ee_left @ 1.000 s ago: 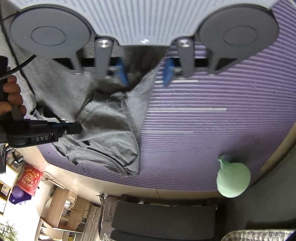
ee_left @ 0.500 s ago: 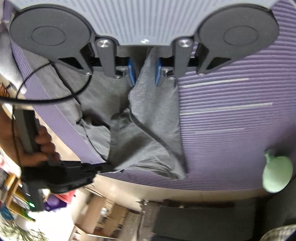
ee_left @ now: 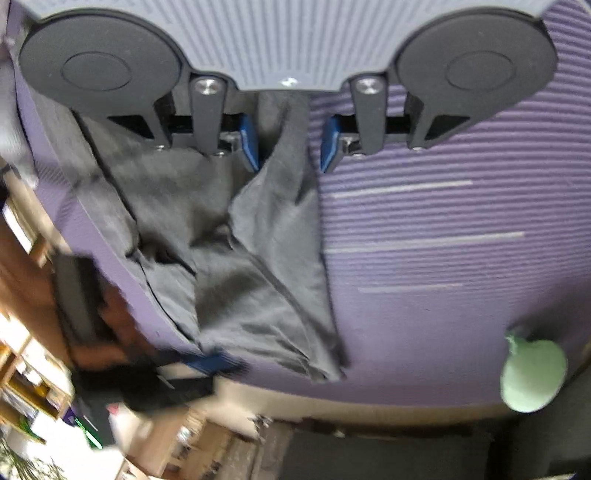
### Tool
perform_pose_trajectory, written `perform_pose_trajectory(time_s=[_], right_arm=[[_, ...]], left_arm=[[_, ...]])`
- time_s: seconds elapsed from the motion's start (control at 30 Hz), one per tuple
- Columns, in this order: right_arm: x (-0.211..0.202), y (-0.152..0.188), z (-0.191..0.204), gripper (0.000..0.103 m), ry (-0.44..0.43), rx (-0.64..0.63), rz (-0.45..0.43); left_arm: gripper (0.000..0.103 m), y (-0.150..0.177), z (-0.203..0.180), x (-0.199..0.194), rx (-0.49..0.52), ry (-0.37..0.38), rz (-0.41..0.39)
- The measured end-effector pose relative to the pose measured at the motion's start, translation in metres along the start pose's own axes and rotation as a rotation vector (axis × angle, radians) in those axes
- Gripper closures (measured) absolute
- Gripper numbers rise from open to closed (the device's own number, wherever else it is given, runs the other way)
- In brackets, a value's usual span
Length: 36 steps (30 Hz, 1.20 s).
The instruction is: Fold clothes
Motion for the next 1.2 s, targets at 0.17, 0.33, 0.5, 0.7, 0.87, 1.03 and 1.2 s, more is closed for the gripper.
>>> perform_pose_trajectory(time_s=[0.17,0.33,0.5,0.7,0.87,1.03,1.2], right_arm=[[0.033,0.002,0.024,0.069,-0.052,0.055,0.055],[-0.015,0.020,0.044,0.068,-0.058,-0.012,0.043],[-0.075,0.025,0.044,0.062,0.000,-0.086,-0.004],[-0.178,0.032,0.018,0.059,0.157,-0.167,-0.068],[-0.220,0.035,-0.019,0.058,0.273,-0.167,-0.086],[-0.230,0.051,-0.038,0.058,0.278,-0.175,-0.030],[-0.222,0.060,-0.042,0.057,0.263,-0.237,0.055]], left_arm=[[0.065,-0.001,0.003,0.003,0.004,0.021,-0.004],[0.056,-0.001,0.009,0.004,-0.043,0.047,-0.015],[0.014,0.001,-0.001,-0.002,0.008,0.055,-0.008],[0.010,-0.005,-0.011,-0.037,-0.002,0.190,-0.054],[0.006,-0.004,-0.028,-0.067,-0.043,0.278,-0.079],[0.001,0.013,-0.036,-0.105,-0.051,0.285,-0.045],[0.001,0.033,-0.031,-0.135,-0.135,0.330,-0.028]])
Point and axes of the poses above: each gripper's, at about its wrist camera, not at the fingertips, and x roughly the way its jaws point, z to its left, y to its underside, the point moved 6 cm from there along x, roughly the way its jaws point, and after that the axes turned 8 degrees about x, right-handed, at the moved point
